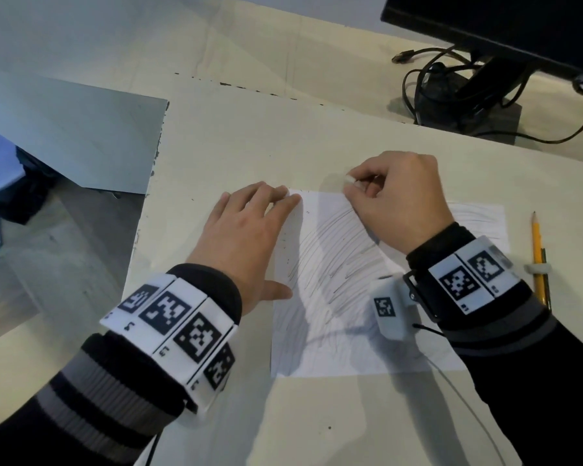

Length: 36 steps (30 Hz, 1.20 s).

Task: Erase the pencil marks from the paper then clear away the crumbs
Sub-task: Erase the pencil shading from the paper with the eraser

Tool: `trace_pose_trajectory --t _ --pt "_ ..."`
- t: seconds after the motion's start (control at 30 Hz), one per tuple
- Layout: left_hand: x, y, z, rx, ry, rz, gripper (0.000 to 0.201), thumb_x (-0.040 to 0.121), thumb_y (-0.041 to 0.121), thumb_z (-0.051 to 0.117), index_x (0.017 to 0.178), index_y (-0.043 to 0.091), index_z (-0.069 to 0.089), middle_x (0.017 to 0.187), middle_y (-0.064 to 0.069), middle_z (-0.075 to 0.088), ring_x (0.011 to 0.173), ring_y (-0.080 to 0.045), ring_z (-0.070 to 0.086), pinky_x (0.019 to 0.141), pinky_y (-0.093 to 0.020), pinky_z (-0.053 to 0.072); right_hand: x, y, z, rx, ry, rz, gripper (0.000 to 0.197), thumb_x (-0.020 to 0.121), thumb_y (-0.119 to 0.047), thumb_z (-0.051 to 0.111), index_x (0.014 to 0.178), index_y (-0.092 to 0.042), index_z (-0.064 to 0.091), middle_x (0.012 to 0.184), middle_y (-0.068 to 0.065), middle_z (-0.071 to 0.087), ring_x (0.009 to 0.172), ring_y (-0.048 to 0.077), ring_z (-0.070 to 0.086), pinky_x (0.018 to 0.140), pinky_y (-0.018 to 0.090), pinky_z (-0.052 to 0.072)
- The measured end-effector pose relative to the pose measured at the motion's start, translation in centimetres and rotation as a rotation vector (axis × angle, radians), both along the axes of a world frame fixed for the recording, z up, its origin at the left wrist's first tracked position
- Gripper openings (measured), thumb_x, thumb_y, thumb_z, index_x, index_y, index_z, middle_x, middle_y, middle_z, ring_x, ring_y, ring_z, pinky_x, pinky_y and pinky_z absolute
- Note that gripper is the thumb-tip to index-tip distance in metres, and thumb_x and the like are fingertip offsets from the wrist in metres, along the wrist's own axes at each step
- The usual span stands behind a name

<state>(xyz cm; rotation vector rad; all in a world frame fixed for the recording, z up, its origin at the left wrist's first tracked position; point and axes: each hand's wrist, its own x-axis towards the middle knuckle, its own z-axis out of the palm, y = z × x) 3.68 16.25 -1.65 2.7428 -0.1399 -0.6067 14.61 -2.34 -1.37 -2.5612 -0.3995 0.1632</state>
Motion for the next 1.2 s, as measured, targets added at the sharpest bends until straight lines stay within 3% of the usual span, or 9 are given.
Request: trace_pose_trajectory --t 0.13,0.3,0.43,0.57,0.73,0.9,1.03,1.2 --pt "-0.1 0.0 0.0 0.007 0.002 0.005 0.118 0.073 0.064 0.073 0.155 0.028 -0.004 0.160 0.010 0.002 0.146 -0.015 -0.001 0.123 -0.040 0.008 -2.3 1.1 -0.6 0.056 0.004 0.192 0.006 0.081 -0.017 0.077 0.087 -0.017 0.077 0.077 -0.009 0.067 0.066 0.004 0.060 0.067 0.013 0.048" --pt "0.0 -0.1 -0.3 0.002 -0.002 -0.002 0.118 0.074 0.063 0.073 0.156 0.028 -0.004 0.161 0.009 0.000 0.148 -0.017 -0.003 0.124 -0.041 0.008 -1.0 0.2 -0.4 0.065 -0.019 0.185 0.008 0.081 -0.018 0.078 0.088 -0.016 0.078 0.077 -0.012 0.065 0.066 0.003 0.060 0.068 0.015 0.051" --pt "-0.1 0.1 -0.6 0.000 -0.018 -0.012 0.119 0.072 0.065 0.072 0.156 0.029 -0.004 0.161 0.008 0.001 0.148 -0.017 -0.001 0.123 -0.042 0.010 -3.1 1.5 -0.5 0.004 0.038 0.467 0.008 0.084 -0.023 0.076 0.089 -0.016 0.077 0.076 -0.006 0.065 0.068 0.009 0.059 0.069 0.025 0.052" --pt "-0.3 0.2 -0.6 -0.021 -0.017 0.001 0.120 0.072 0.065 0.073 0.156 0.028 -0.005 0.161 0.010 0.001 0.149 -0.015 -0.003 0.124 -0.041 0.006 -1.6 1.4 -0.7 0.056 -0.017 0.307 0.008 0.083 -0.020 0.076 0.088 -0.015 0.077 0.077 -0.006 0.066 0.066 0.006 0.059 0.068 0.027 0.053" --pt "-0.5 0.3 -0.8 -0.056 -0.035 0.011 0.120 0.071 0.064 0.074 0.157 0.028 -0.002 0.161 0.012 0.001 0.150 -0.012 -0.004 0.123 -0.038 0.001 -3.9 1.5 -0.4 0.026 0.100 0.554 0.005 0.081 -0.016 0.078 0.086 -0.016 0.077 0.076 -0.004 0.065 0.065 0.009 0.057 0.067 0.029 0.050" --pt "-0.6 0.4 -0.7 -0.074 -0.040 0.021 0.118 0.071 0.063 0.075 0.157 0.028 0.002 0.162 0.013 0.002 0.150 -0.011 -0.003 0.124 -0.038 0.001 -2.8 0.9 -0.1 -0.012 0.044 0.514 0.006 0.083 -0.018 0.077 0.088 -0.015 0.077 0.079 -0.006 0.065 0.067 0.005 0.056 0.068 0.028 0.051" --pt "-0.8 0.4 -0.8 -0.096 -0.056 0.027 0.112 0.070 0.062 0.076 0.155 0.028 0.010 0.162 0.014 0.003 0.151 -0.009 -0.002 0.124 -0.038 0.002 -4.6 0.9 0.1 -0.070 0.170 0.700 0.006 0.085 -0.020 0.073 0.086 -0.015 0.076 0.079 -0.004 0.065 0.068 0.008 0.057 0.068 0.032 0.050" --pt "-1.0 0.4 -0.8 -0.092 -0.054 0.024 0.110 0.072 0.061 0.075 0.155 0.029 0.011 0.163 0.014 0.001 0.151 -0.009 -0.003 0.124 -0.039 0.001 -3.7 1.0 0.1 -0.072 0.084 0.572 0.006 0.085 -0.022 0.074 0.084 -0.016 0.076 0.078 -0.006 0.064 0.067 0.007 0.056 0.068 0.031 0.051"
